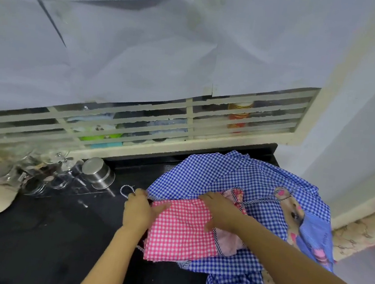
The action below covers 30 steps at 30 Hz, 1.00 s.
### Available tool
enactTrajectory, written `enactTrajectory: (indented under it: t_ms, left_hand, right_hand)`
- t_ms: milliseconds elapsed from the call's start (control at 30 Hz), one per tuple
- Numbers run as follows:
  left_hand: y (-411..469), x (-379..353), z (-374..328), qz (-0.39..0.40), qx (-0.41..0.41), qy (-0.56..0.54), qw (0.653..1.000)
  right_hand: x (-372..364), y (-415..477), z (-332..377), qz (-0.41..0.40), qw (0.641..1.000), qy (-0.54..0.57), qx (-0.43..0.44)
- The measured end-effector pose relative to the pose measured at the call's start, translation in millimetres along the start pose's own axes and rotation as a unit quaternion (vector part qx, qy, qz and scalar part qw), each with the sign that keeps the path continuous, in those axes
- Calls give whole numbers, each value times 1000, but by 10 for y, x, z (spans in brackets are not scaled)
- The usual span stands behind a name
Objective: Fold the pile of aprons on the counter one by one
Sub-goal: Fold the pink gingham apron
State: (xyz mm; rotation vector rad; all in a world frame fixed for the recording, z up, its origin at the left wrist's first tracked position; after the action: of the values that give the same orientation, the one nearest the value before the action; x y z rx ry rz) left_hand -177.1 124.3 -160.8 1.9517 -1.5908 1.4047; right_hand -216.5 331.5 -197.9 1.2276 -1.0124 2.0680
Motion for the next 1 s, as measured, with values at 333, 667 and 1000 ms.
enactTrajectory:
  t_ms: [333,667,1000]
  left_hand:
    - [-645,-600,411,182,211,-304,911]
    - [-1072,-624,477,147,276,-485,817]
    - [-1216,-1024,31,61,202,-778,592]
  right_hand:
    - [-66,-200,-137,-9,998,62,-18]
    - [-15,-271,-64,-25,994,105,-11]
    - [81,-238,139,23,986,166,15]
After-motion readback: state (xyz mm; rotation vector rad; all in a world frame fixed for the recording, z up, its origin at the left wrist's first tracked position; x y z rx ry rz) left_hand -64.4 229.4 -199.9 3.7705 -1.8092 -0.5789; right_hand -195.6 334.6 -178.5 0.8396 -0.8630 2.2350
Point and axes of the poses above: each hand's wrist, its own y-axis towards the middle knuckle, its own x-axis out of the back of the hand, z = x × y, the point moved 10 cm from there along y, towards the middle knuckle, and after that the axes turned 5 degrees about -y, right-handed, at the moved point
